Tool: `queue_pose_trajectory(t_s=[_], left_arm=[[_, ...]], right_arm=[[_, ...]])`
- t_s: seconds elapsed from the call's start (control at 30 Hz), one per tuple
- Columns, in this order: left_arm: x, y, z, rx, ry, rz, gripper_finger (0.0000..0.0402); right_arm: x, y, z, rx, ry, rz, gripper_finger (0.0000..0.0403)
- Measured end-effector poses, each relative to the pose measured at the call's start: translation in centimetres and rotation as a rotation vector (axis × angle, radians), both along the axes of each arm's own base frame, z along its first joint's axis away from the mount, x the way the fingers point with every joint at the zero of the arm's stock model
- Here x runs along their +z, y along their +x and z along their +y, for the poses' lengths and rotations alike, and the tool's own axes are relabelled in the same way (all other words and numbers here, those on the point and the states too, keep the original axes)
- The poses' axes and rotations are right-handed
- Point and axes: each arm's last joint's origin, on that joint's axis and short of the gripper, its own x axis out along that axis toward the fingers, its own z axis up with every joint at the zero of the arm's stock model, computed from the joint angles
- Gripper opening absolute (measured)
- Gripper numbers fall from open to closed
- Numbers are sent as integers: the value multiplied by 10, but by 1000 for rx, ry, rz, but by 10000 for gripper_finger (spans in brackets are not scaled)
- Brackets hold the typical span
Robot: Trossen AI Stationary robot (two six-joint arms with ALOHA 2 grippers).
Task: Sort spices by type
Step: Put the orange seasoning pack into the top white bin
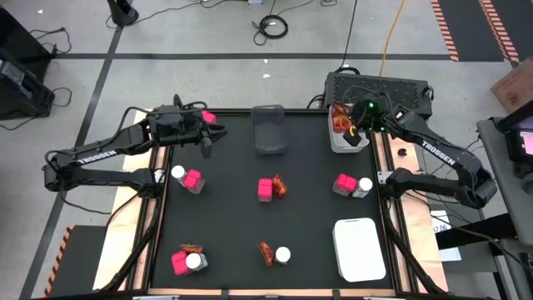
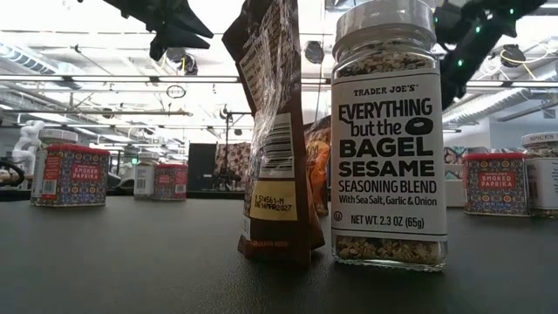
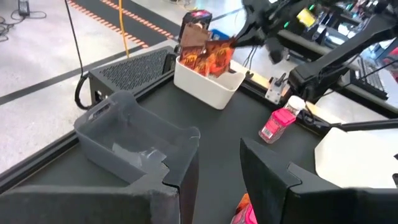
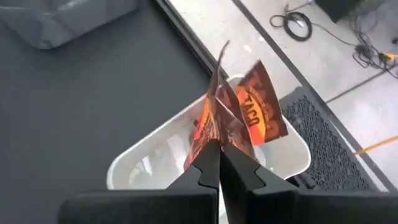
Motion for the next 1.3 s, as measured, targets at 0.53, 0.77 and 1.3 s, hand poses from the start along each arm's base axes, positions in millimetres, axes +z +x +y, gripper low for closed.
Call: queue_pose_trajectory(t_s=[0.53, 0.77, 1.3], left_arm=[[-1, 0, 0, 9, -26, -1, 119], [-1, 0, 0, 9, -26, -1, 119], [-1, 0, 0, 9, -26, -1, 119]], right_arm=[[-49, -4, -11, -107, -51, -114, 0], [-62, -7, -8, -126, -14, -107, 0], [-66, -6, -9, -147, -18, -149, 0]])
